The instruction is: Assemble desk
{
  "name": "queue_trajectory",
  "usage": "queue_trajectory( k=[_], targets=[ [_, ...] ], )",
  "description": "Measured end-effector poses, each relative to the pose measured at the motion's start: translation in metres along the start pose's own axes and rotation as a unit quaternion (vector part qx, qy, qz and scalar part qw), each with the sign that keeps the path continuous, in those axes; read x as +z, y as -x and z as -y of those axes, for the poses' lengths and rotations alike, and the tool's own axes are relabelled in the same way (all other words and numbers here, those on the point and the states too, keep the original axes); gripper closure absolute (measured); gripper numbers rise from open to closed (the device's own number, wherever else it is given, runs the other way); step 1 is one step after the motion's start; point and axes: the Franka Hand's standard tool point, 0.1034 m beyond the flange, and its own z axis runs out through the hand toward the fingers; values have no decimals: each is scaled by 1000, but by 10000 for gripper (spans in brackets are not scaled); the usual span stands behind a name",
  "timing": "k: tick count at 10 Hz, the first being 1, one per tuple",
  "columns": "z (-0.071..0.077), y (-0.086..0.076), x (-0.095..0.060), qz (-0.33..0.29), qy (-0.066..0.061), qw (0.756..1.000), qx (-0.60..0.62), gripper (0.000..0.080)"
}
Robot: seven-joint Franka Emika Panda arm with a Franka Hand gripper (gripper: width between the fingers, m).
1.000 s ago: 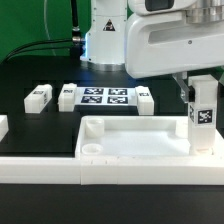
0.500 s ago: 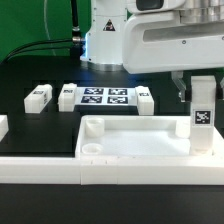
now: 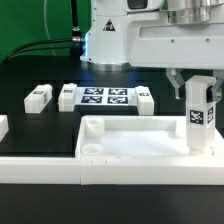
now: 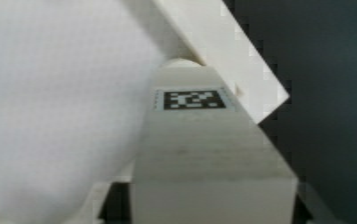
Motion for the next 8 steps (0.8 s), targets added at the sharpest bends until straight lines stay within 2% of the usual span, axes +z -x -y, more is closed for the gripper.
queue_trajectory(
  k=[2,3,6,7,8],
  targets=[
    [-2,1,0,7,2,992,125,512],
    [-1,4,0,12,8,986,166,512],
    [0,3,0,15,6,982,189,512],
    [0,4,1,16,6,983,182,411],
    [0,4,1,16,6,987,160,274]
  ],
)
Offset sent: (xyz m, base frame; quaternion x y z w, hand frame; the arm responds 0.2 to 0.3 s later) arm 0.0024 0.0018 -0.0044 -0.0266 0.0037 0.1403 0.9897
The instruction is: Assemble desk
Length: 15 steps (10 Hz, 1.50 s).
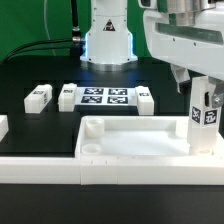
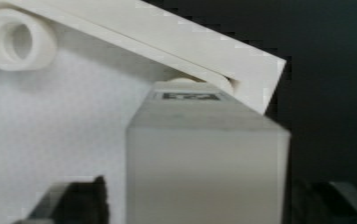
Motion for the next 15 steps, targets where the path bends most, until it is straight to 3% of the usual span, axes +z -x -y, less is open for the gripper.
queue_trajectory(
  k=[1,3,9,12,15],
  targets=[
    [0,2,0,0,3,1000,-18,189],
    [2,3,-1,-1,2,987,-159,158],
    [2,4,-1,-2,4,912,-411,151],
    [5,6,-5,-26,35,821,-569,151],
    [7,9,-6,-28,46,745,-665,151]
  ],
)
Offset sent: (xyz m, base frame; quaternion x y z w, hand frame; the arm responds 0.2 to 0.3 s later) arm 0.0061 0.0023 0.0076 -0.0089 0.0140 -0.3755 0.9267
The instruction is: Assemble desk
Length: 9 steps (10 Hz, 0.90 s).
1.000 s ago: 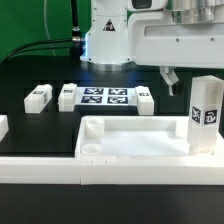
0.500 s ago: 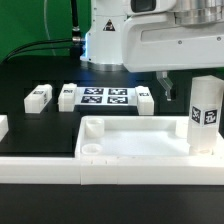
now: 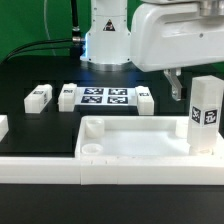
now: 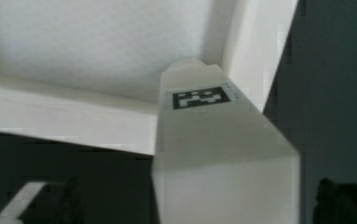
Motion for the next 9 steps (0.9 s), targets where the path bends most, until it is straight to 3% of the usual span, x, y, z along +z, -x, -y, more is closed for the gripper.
queue_trajectory(
  k=[1,2,3,4,5,7,9],
  targets=[
    [-1,1,1,0,0,1000,-29,151],
    [-1,1,1,1,-1,1000,-22,280],
    [-1,1,1,1,-1,1000,-22,280],
    [-1,1,2,1,-1,1000,-16,425],
    [-1,1,2,1,-1,1000,-7,512],
    [-1,1,2,1,-1,1000,-2,512],
    [0,1,2,2,-2,997,78,512]
  ],
)
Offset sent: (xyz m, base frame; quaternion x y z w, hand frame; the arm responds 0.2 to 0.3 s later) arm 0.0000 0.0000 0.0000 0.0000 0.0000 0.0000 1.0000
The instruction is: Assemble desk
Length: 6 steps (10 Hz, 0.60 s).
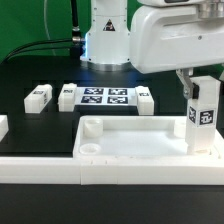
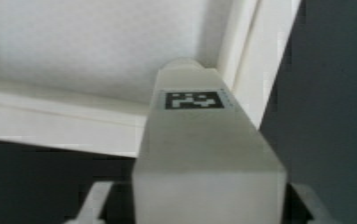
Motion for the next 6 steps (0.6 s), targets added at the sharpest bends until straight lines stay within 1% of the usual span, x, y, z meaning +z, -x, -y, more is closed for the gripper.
queue_trajectory(
  k=[2,3,5,6],
  targets=[
    [1,-2,1,-8,-1,994,111,512],
    [0,-2,1,-8,-2,985,173,512],
    [-4,-2,1,-6,-11,961,275,511],
    [-4,0,1,-4,-13,939,343,511]
  ],
)
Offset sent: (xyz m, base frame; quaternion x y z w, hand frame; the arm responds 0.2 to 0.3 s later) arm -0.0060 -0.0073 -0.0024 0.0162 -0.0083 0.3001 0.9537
